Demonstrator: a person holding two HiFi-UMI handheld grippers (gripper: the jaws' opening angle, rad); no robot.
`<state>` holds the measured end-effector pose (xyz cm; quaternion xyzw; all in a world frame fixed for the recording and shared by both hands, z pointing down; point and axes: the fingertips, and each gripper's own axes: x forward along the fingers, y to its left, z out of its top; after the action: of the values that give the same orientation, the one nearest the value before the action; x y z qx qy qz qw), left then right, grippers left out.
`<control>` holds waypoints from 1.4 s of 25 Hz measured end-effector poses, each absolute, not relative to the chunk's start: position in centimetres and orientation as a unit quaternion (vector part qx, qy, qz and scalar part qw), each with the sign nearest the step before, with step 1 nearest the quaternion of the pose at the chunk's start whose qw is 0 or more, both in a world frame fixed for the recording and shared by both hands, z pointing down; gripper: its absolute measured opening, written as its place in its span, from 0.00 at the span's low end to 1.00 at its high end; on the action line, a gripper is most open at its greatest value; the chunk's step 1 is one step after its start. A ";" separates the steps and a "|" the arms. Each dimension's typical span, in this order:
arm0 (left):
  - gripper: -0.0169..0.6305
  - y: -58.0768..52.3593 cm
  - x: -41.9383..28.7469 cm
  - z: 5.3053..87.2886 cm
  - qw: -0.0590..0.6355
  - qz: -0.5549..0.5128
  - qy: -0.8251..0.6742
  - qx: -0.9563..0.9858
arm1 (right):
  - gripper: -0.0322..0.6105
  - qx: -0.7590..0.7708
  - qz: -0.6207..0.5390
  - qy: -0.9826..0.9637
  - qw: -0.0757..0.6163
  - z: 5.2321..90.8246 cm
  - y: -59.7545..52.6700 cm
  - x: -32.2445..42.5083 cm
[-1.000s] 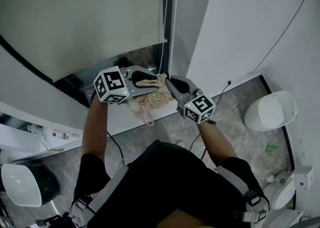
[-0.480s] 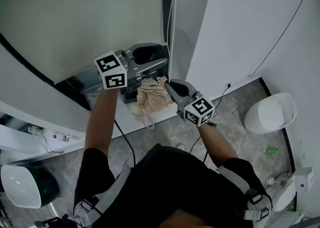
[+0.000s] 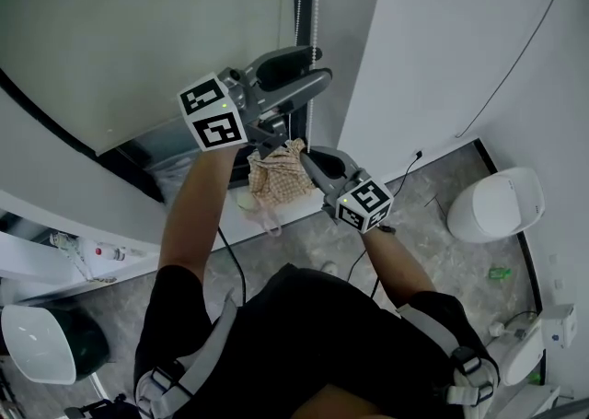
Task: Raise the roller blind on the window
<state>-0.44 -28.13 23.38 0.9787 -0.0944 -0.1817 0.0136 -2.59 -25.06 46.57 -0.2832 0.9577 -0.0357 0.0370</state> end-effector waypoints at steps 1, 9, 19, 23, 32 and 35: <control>0.32 -27.5 -0.3 23.1 0.009 -0.184 -0.084 0.979 | 0.08 -0.284 -0.036 0.957 0.037 46.6 -25.0 -2.4; 0.05 -27.7 -1.2 22.6 0.023 -0.192 -0.112 0.975 | 0.08 -0.281 -0.036 0.958 0.042 46.5 -25.3 -2.4; 0.04 -29.2 -1.8 33.6 0.061 -0.138 -0.182 0.972 | 0.08 -0.278 -0.108 0.951 -0.080 56.6 -23.3 -2.5; 0.04 -29.5 -3.1 36.2 0.053 -0.150 -0.213 0.964 | 0.10 -0.268 -0.110 0.950 -0.118 57.7 -23.0 -2.1; 0.04 -29.1 -3.3 35.6 0.044 -0.152 -0.226 0.961 | 0.32 -0.269 0.012 0.954 0.131 33.7 -27.1 0.2; 0.04 -29.0 -3.1 35.5 0.043 -0.156 -0.229 0.960 | 0.31 -0.248 0.012 0.953 0.176 28.3 -28.1 -0.5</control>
<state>-3.10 -28.95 35.46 0.9599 -0.2289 -0.1561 0.0426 -0.51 -28.14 28.29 -0.2481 0.9525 0.0122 0.1761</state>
